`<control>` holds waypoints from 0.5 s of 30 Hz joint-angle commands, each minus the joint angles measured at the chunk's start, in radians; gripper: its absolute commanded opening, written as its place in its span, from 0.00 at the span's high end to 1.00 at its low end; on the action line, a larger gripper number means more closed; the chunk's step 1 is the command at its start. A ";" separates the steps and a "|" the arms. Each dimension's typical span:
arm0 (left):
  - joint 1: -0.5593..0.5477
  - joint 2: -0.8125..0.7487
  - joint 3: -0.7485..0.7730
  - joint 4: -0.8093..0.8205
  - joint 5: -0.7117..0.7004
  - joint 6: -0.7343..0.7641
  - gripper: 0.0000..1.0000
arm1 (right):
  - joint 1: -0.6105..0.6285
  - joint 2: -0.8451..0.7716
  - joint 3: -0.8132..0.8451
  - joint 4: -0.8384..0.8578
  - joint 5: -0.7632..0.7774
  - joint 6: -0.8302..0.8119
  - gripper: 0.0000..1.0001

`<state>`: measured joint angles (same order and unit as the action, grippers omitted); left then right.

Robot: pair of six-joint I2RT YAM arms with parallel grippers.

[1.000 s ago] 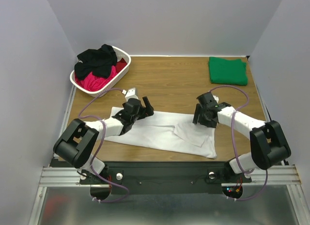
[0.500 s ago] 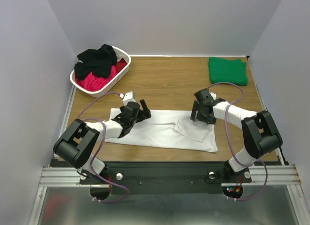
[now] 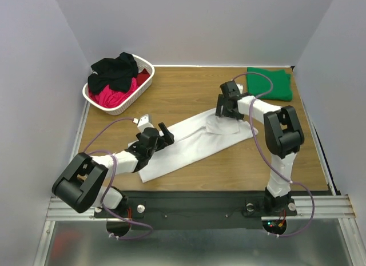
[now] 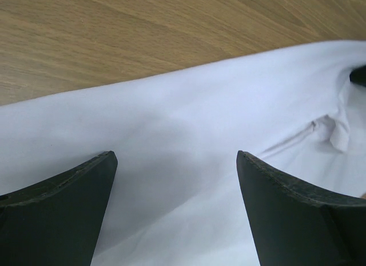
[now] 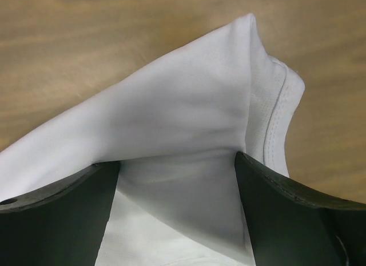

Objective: Fold and stack the t-shirts
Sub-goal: Fold the tshirt

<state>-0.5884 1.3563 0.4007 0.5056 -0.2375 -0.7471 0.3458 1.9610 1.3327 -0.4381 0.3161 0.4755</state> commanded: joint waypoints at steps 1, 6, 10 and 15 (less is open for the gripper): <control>-0.019 -0.039 -0.030 -0.010 0.012 -0.040 0.02 | -0.011 0.183 0.143 -0.039 0.029 -0.121 0.11; -0.050 -0.036 -0.054 0.004 0.058 -0.067 0.02 | -0.011 0.283 0.362 -0.039 -0.061 -0.199 0.08; -0.080 -0.092 -0.082 0.001 0.064 -0.092 0.02 | -0.011 0.315 0.525 -0.042 -0.130 -0.241 0.07; -0.088 -0.230 -0.076 -0.079 0.006 -0.074 0.02 | -0.011 0.211 0.565 -0.042 -0.118 -0.253 0.06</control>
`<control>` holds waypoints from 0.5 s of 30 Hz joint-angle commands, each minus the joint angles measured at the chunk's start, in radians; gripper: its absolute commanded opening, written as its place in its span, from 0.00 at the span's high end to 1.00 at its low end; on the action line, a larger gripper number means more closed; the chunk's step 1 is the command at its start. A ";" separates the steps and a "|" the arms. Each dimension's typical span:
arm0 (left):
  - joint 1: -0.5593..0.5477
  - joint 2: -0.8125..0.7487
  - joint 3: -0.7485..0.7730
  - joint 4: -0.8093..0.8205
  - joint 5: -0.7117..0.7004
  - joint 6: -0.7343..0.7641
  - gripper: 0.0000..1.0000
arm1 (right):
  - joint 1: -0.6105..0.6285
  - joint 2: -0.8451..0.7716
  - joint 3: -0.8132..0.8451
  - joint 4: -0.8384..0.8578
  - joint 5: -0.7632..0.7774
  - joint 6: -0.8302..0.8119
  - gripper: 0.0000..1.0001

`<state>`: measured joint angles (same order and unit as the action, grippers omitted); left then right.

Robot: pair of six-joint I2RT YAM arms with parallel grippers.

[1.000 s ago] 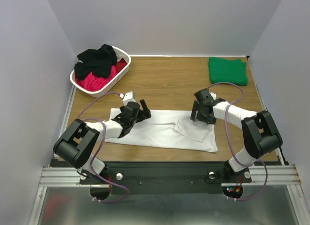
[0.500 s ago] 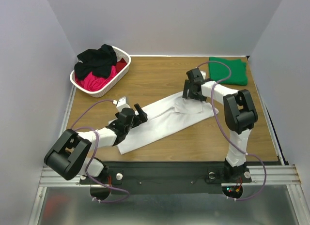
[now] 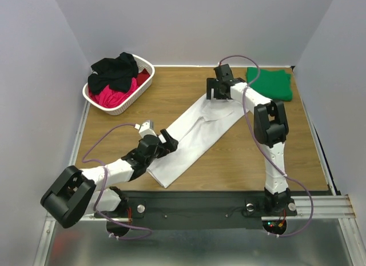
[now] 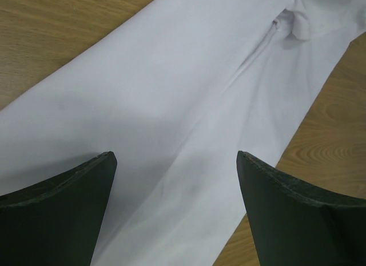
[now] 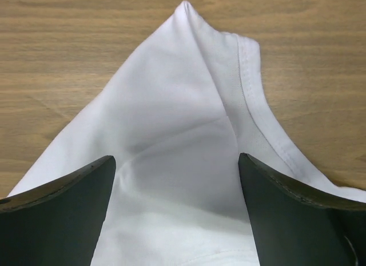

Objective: Fold and stack the t-shirts
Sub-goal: Fold the tshirt

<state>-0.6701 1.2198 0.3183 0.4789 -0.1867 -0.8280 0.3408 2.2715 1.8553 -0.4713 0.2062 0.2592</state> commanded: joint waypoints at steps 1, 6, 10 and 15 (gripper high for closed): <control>-0.008 -0.111 0.013 -0.071 -0.060 0.018 0.01 | -0.006 -0.127 0.029 -0.009 -0.001 -0.040 0.06; -0.008 -0.155 0.042 -0.122 -0.102 0.087 0.01 | -0.006 -0.276 -0.089 -0.009 0.009 -0.041 0.05; -0.008 -0.106 0.050 -0.112 -0.060 0.119 0.02 | -0.005 -0.354 -0.214 -0.009 -0.065 -0.009 0.05; -0.008 -0.065 0.030 -0.091 -0.046 0.127 0.01 | -0.006 -0.356 -0.327 -0.001 -0.114 0.046 0.05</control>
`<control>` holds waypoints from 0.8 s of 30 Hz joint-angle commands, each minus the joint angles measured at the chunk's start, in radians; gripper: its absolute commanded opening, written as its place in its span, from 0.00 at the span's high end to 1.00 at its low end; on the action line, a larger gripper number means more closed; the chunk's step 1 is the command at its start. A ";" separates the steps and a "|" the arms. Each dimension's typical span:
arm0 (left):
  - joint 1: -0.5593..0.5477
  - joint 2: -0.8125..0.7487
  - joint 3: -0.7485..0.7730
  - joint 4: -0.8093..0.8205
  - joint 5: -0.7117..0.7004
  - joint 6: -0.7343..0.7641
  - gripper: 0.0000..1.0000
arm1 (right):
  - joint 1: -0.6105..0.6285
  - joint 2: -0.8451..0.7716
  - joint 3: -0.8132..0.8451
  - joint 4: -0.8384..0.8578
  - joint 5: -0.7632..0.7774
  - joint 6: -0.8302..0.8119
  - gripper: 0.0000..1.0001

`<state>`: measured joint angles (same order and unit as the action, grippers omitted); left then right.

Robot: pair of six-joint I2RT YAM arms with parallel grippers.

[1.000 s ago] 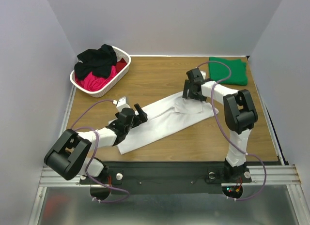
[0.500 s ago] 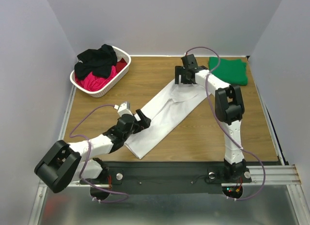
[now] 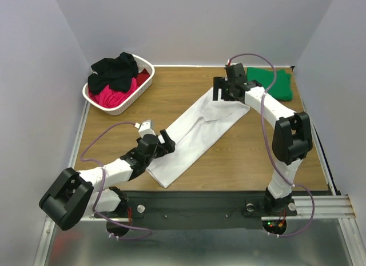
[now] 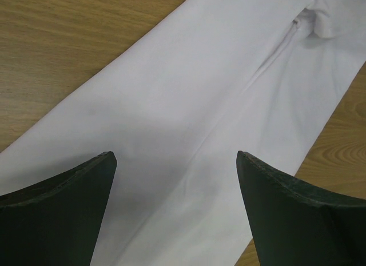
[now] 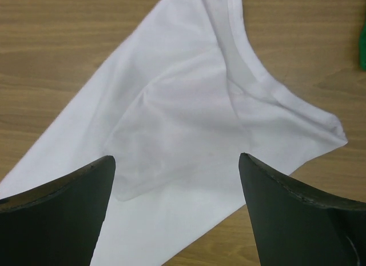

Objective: Fold and stack the t-shirts
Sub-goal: Fold the tshirt

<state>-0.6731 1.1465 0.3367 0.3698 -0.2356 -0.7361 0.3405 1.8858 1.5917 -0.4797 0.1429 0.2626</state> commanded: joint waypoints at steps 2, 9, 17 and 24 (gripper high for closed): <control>-0.006 0.009 0.001 0.018 0.004 0.037 0.01 | -0.006 0.056 -0.079 0.010 -0.046 0.050 0.05; -0.008 0.004 -0.039 0.023 0.062 0.030 0.01 | -0.008 0.162 -0.062 0.024 -0.066 0.075 0.05; -0.023 -0.017 -0.102 0.023 0.146 0.021 0.02 | -0.018 0.269 -0.015 0.030 -0.080 0.095 0.05; -0.066 -0.022 -0.128 0.055 0.206 -0.061 0.02 | -0.035 0.361 0.076 0.030 -0.088 0.081 0.05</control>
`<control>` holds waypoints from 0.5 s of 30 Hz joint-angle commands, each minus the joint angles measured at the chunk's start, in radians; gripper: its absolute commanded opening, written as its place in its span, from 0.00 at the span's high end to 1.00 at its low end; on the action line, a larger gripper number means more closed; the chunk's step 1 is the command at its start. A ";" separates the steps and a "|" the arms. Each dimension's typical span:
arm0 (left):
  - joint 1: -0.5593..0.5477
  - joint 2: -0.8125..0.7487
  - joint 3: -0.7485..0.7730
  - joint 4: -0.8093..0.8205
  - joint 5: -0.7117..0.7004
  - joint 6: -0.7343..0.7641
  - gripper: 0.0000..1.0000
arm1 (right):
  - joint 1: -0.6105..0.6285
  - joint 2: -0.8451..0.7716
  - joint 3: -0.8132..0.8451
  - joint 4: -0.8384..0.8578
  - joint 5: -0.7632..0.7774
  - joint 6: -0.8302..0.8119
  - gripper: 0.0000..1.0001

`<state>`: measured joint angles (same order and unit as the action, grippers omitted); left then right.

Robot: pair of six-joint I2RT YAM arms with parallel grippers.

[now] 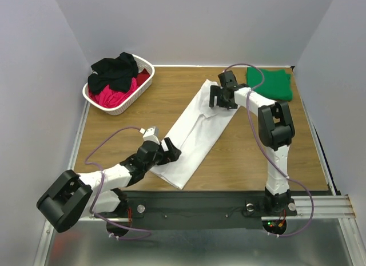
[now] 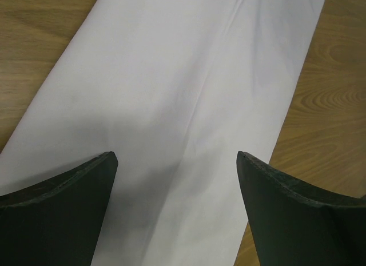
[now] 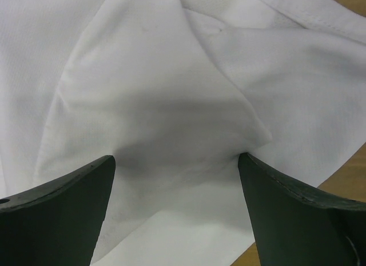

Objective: Fold and stack the t-shirts
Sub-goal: Fold the tshirt

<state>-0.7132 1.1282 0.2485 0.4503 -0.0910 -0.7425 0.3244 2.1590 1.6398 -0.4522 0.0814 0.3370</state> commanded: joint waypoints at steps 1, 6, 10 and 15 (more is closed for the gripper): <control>-0.040 -0.004 -0.040 -0.021 0.066 -0.067 0.02 | -0.021 0.097 0.040 0.003 -0.028 0.001 0.05; -0.104 0.007 -0.026 -0.001 0.076 -0.138 0.02 | -0.039 0.157 0.153 0.001 -0.046 -0.016 0.05; -0.164 0.050 -0.014 0.027 0.073 -0.182 0.02 | -0.051 0.199 0.222 0.000 -0.077 -0.033 0.05; -0.248 0.151 0.043 0.082 0.073 -0.212 0.02 | -0.061 0.269 0.298 -0.003 -0.156 -0.030 0.05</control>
<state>-0.9089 1.2148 0.2600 0.5514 -0.0341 -0.9134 0.2817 2.3352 1.9099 -0.4362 0.0017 0.3111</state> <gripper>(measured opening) 0.985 0.950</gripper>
